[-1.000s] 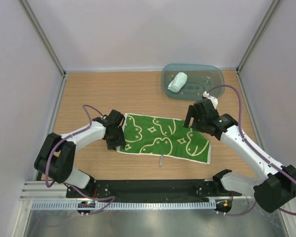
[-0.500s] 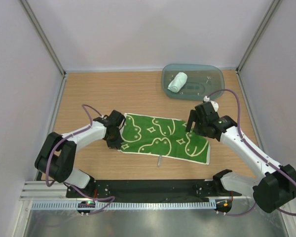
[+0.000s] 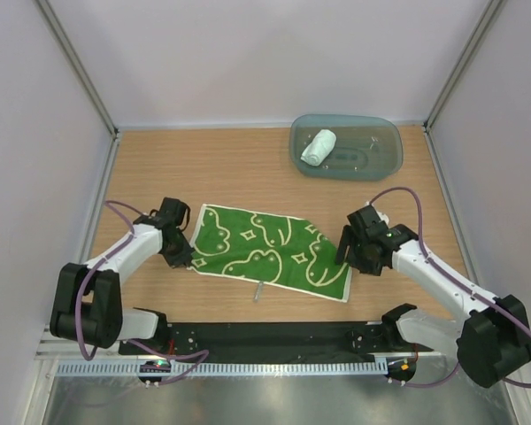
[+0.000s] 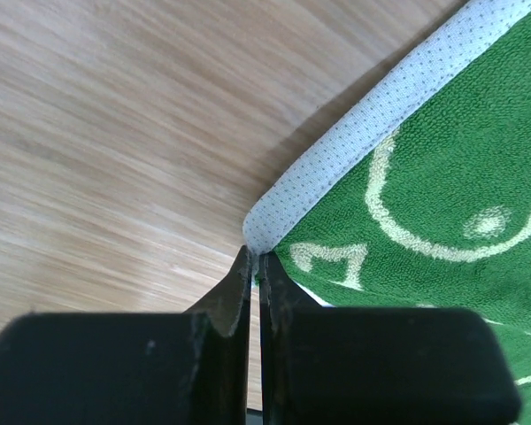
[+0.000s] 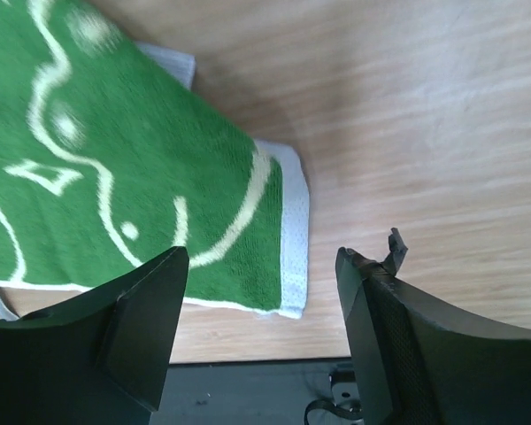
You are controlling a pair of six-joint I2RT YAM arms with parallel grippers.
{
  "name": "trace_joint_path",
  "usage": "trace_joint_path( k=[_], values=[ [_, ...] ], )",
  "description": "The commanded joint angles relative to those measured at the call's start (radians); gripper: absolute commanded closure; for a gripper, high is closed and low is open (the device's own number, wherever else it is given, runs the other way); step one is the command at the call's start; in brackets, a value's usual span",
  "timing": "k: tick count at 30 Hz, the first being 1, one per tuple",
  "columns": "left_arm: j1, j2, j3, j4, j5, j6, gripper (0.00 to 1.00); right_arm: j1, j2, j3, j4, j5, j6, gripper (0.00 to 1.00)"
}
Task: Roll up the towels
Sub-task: Flatten the towel
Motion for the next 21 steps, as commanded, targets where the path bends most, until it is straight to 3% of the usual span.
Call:
trace_joint_path(
  k=[1,7,21],
  values=[
    [0.006,-0.021,-0.021,0.019,0.024,-0.020,1.00,0.047,-0.029,-0.040,0.005,-0.074,0.067,0.27],
    [0.007,-0.024,-0.047,0.052,0.050,-0.030,1.00,0.178,-0.084,-0.098,-0.050,-0.074,0.171,0.27],
    [0.006,-0.052,-0.070,0.067,0.048,-0.031,1.00,0.178,-0.079,-0.186,-0.049,-0.059,0.208,0.42]
  ],
)
